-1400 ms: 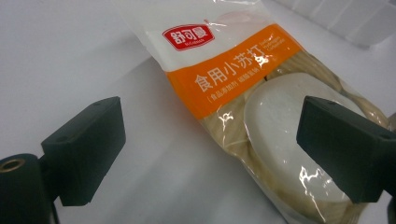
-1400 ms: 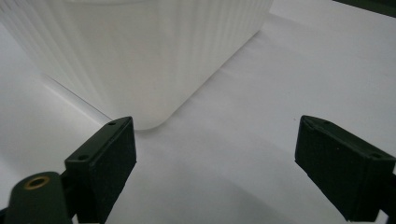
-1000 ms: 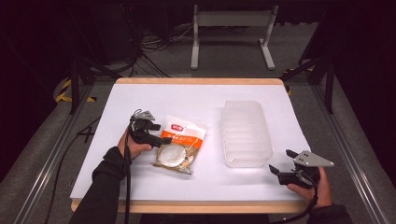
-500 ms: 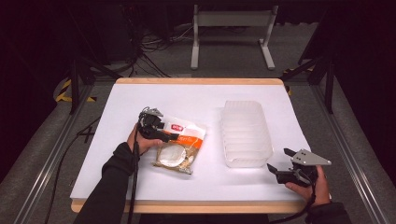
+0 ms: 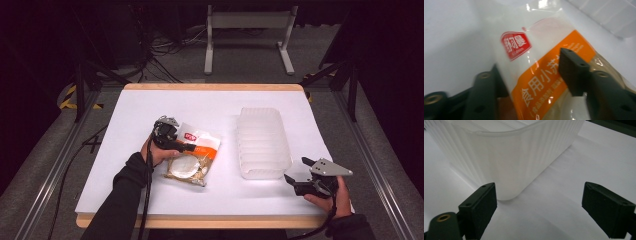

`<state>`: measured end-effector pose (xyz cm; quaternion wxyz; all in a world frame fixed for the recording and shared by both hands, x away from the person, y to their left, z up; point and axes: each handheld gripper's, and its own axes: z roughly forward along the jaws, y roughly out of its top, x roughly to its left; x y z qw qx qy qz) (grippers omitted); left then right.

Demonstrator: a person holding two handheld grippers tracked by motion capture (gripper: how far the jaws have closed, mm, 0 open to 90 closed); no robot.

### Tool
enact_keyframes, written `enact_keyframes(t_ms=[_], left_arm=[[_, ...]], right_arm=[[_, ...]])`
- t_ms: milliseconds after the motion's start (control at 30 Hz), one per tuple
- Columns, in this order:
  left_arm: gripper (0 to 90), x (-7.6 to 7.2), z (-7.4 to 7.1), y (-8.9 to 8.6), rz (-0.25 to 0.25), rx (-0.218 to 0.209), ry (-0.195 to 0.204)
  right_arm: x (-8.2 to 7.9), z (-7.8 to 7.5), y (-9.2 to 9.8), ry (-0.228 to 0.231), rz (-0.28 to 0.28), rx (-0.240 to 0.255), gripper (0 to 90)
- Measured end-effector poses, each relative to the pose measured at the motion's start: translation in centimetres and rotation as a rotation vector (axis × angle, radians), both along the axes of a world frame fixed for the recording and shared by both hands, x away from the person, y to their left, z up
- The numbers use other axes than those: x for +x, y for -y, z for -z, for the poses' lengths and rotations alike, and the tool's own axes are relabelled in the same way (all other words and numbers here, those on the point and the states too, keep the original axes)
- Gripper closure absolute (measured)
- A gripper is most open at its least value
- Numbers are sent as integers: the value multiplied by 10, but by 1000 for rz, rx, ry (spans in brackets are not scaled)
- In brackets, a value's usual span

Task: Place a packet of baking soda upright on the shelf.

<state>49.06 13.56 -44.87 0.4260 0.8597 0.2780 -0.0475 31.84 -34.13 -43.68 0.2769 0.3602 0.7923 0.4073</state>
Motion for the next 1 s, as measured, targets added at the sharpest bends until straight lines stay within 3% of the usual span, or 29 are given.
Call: enact_keyframes(t_ms=[167, 267, 500, 733, 900, 1000], left_arm=[[795, -2, -4, 2, 42, 2, 29], [884, -5, -8, 1, 50, -9, 43], [898, -20, -29, -5, 52, -56, 103], [898, -54, -59, -19, 70, -84, 201], [896, -72, -69, -27, 75, -97, 235], [872, -85, -73, -36, 88, -139, 243]], right_arm=[[-2, 0, 0, 0, 1, -9, 138], [-3, 0, 1, -1, 4, -8, 138], [-3, 0, 1, -3, 0, -15, 138], [-4, 0, 1, 1, -3, -17, 138], [-6, -1, 2, 2, -2, -16, 138], [-7, -1, 2, 0, 0, -16, 138]])
